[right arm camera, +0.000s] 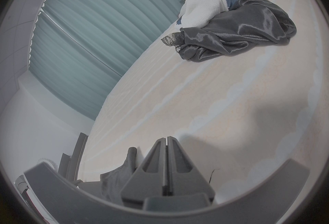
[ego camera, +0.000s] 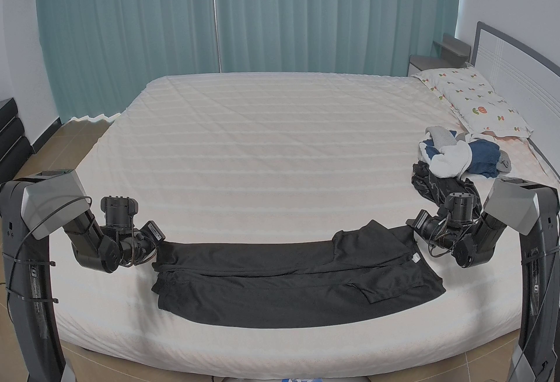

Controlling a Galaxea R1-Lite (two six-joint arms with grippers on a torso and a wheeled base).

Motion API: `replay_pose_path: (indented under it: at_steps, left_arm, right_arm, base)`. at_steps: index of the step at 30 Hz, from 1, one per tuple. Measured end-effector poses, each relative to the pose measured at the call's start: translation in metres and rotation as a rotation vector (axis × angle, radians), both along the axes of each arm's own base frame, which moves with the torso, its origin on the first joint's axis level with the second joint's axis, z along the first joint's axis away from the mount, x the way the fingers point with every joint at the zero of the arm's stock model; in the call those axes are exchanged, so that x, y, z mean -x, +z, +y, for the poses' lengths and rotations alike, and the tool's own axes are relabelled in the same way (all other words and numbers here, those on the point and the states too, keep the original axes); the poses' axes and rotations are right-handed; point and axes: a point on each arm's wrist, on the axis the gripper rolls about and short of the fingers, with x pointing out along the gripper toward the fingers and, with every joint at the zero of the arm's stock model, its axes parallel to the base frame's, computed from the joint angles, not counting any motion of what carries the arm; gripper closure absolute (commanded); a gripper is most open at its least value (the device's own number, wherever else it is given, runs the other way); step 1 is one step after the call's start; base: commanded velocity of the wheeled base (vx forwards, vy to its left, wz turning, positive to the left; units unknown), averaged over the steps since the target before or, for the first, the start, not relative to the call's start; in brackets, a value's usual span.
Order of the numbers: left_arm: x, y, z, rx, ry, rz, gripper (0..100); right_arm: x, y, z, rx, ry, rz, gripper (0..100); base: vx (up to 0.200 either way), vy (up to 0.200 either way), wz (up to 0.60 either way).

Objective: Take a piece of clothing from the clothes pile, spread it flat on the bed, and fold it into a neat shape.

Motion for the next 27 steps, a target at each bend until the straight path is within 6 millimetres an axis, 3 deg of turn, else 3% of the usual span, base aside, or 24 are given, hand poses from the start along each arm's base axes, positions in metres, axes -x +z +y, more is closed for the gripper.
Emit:
replay_pose_path:
  at_steps: [2, 3, 4, 11, 18, 23, 27]
  left_arm:
    - [0.000, 0.000, 0.000, 0.000, 0.000, 0.000, 100]
    - [0.000, 0.000, 0.000, -0.001, -0.001, 0.001, 100]
    - [0.000, 0.000, 0.000, -0.002, -0.002, 0.001, 0]
    - [0.001, -0.001, 0.000, -0.002, -0.001, 0.003, 0]
    - [0.000, 0.000, 0.000, 0.001, 0.000, -0.001, 0]
    - [0.000, 0.000, 0.000, 0.002, 0.002, 0.000, 0]
    - [-0.001, 0.000, 0.000, 0.003, 0.003, -0.001, 0]
  right_arm:
    - [0.000, -0.001, 0.000, -0.001, 0.000, 0.000, 100]
    - [0.000, -0.001, 0.000, -0.001, 0.000, 0.000, 0]
    - [0.000, -0.001, 0.000, -0.001, -0.001, 0.000, 0]
    - [0.006, -0.001, 0.000, 0.004, 0.003, 0.017, 0]
    - [0.016, 0.026, 0.003, 0.008, 0.019, -0.013, 0]
    - [0.028, 0.043, 0.024, 0.056, 0.110, -0.034, 0]
    - [0.034, 0.045, 0.041, 0.084, 0.172, -0.034, 0]
  base:
    - [0.000, 0.000, 0.00]
    - [0.000, 0.000, 0.00]
    - [0.000, 0.000, 0.00]
    - [0.000, 0.000, 0.00]
    - [0.000, 0.000, 0.00]
    - [0.000, 0.000, 0.00]
    - [0.000, 0.000, 0.00]
